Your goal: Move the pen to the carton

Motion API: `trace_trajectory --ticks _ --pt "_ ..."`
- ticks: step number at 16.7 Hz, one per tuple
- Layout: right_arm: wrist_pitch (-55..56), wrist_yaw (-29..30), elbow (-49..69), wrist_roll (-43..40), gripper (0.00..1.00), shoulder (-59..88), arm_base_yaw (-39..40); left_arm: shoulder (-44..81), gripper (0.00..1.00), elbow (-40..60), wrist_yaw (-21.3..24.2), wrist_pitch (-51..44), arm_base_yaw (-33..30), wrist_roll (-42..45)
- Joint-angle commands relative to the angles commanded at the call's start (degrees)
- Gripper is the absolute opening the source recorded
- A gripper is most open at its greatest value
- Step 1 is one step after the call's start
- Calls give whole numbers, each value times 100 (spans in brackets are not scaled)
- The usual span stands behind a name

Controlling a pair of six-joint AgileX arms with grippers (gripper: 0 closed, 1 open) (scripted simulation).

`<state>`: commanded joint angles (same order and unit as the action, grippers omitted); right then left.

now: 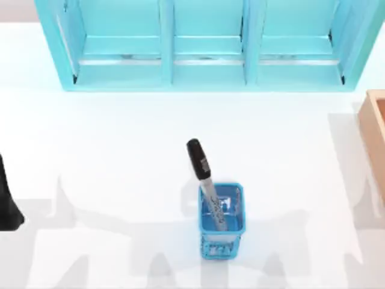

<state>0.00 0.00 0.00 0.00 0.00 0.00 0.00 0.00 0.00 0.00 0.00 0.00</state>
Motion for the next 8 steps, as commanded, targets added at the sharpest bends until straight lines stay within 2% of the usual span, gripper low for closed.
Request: trace_trajectory --ticks 4,8 --pt "25 -52 84 2 100 200 168 0 100 0 0 0 0 0" --pt "168 -227 512 83 100 1318 907 0 100 0 0 0 0 0"
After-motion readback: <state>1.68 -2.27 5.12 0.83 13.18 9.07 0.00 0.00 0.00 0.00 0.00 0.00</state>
